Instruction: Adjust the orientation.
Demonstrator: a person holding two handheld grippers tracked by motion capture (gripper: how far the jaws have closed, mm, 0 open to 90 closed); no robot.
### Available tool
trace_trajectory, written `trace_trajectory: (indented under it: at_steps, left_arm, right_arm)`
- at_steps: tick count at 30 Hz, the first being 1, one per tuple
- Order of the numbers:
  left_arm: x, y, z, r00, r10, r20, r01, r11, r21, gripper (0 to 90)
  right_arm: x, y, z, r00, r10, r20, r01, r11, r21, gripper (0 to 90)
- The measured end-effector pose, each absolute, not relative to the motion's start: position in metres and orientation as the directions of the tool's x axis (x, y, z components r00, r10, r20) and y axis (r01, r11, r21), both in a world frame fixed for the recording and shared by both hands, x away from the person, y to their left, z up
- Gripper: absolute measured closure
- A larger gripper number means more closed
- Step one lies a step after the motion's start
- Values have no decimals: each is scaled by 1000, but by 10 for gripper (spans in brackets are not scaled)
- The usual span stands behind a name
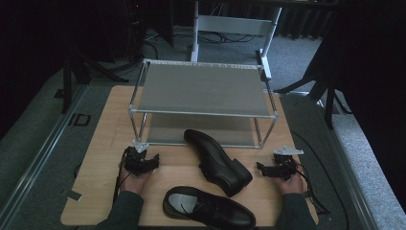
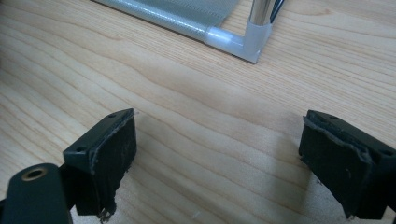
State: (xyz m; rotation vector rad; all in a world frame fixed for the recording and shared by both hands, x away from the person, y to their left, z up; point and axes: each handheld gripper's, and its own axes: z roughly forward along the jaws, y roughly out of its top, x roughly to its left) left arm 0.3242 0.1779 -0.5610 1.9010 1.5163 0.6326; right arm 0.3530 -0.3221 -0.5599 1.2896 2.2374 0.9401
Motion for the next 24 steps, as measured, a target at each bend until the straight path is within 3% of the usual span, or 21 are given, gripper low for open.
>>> trace_trajectory:
  at_steps: [5, 10, 24]
  left_arm:
    - [322, 180, -557, 254, 967, -28, 690, -161, 706, 461]
    - [322, 181, -553, 322, 943, -81, 694, -177, 698, 490]
    - [292, 167, -502, 512, 855, -79, 572, -271, 774, 513]
  right_arm:
    - [353, -322, -560, -499, 866, -3, 604, 351, 716, 108]
    - [353, -322, -560, -500, 866, -3, 604, 351, 715, 108]
    - [353, -322, -560, -499, 867, -3, 604, 351, 716, 108]
